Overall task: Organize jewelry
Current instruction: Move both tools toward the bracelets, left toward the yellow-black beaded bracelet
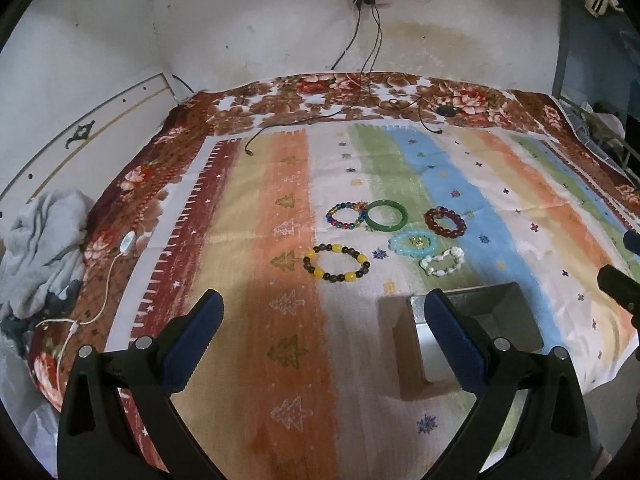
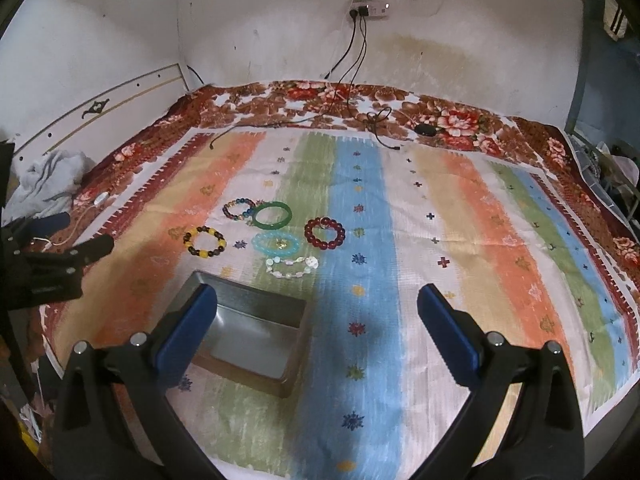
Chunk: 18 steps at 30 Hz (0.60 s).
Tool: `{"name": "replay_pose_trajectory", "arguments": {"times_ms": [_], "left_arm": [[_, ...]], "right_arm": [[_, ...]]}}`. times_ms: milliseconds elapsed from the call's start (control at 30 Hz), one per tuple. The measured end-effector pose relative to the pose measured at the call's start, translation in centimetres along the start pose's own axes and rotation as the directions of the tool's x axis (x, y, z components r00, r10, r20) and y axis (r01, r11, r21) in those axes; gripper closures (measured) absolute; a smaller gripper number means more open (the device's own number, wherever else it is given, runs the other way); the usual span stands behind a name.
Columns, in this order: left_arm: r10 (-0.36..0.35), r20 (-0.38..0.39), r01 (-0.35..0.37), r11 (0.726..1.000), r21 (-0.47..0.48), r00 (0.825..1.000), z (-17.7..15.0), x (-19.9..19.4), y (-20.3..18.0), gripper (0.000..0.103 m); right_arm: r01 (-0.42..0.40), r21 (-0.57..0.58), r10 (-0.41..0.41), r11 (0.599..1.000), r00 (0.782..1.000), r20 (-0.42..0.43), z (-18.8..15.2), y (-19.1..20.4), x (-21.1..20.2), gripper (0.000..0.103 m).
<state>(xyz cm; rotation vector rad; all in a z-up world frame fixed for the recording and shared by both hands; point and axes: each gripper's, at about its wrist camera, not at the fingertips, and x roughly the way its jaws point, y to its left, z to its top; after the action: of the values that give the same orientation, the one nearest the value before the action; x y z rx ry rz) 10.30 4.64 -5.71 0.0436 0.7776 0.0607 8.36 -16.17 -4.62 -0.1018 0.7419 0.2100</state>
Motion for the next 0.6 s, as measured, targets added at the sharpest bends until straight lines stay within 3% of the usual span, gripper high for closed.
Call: {"name": "replay_pose_trajectory", "arguments": {"times_ms": [400, 600], "left_arm": [[0.006, -0.055, -0.004, 0.999, 0.041, 0.998, 1.5, 4.1, -0.5, 0.005], [0.045, -0.092, -0.042, 0.999, 0.027, 0.995, 1.9, 6.5, 0.3, 0.005]], "right_arm": [[-0.024, -0.003, 0.023, 1.000, 0.996, -0.091, 1.5, -1.3, 4.7, 0.005], [-0.082, 0.049, 0.089, 0.995, 0.982, -0.166, 2.6, -2.1, 7.8, 0.005]]}}
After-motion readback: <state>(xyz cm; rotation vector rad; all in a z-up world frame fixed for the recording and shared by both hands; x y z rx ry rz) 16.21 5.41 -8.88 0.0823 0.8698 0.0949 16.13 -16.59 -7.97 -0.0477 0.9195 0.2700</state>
